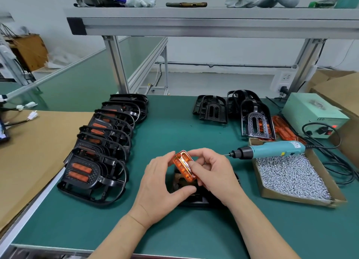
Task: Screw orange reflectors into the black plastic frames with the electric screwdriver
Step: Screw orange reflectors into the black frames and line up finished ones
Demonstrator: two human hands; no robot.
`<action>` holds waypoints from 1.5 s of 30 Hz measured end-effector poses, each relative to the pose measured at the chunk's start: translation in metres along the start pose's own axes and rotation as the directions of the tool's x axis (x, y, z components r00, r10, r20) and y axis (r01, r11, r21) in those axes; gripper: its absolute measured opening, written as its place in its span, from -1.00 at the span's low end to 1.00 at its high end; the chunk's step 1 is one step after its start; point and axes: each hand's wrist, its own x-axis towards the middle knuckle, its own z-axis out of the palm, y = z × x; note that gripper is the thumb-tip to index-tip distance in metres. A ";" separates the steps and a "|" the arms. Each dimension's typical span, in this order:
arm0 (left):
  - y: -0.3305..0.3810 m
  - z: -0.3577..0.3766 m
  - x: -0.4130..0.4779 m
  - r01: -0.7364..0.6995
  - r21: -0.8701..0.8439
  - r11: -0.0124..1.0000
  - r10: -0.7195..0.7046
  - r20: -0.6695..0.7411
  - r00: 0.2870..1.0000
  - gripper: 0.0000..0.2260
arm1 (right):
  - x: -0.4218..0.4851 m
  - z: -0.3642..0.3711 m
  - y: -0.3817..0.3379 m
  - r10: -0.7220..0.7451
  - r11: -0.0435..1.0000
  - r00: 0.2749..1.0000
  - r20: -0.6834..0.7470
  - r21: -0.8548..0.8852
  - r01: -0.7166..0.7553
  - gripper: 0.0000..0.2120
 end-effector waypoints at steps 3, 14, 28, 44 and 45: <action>0.003 0.001 -0.002 0.020 -0.020 1.000 -0.022 -0.059 0.998 -0.17 | -0.004 0.005 -0.003 -0.051 0.993 0.997 -0.050 -0.106 0.046 -0.66; 0.004 -0.001 -0.003 -0.202 -0.018 0.979 0.200 -0.084 0.976 -0.71 | -0.011 0.009 -0.005 -0.037 0.980 0.999 -0.001 -0.198 0.036 -0.71; -0.001 0.001 -0.002 -0.105 0.000 0.994 0.105 -0.020 0.994 -0.63 | -0.009 0.000 -0.007 -0.034 0.997 0.995 -0.093 -0.079 0.027 -0.74; 0.000 -0.002 -0.003 -0.026 -0.096 0.995 0.030 0.041 0.999 -0.62 | -0.017 -0.035 -0.023 -0.190 0.785 0.961 0.203 -0.556 0.273 -0.89; 0.000 -0.001 -0.003 -0.031 -0.093 0.995 0.035 0.045 0.998 -0.62 | -0.016 -0.036 -0.023 -0.187 0.776 0.963 0.191 -0.572 0.265 -0.88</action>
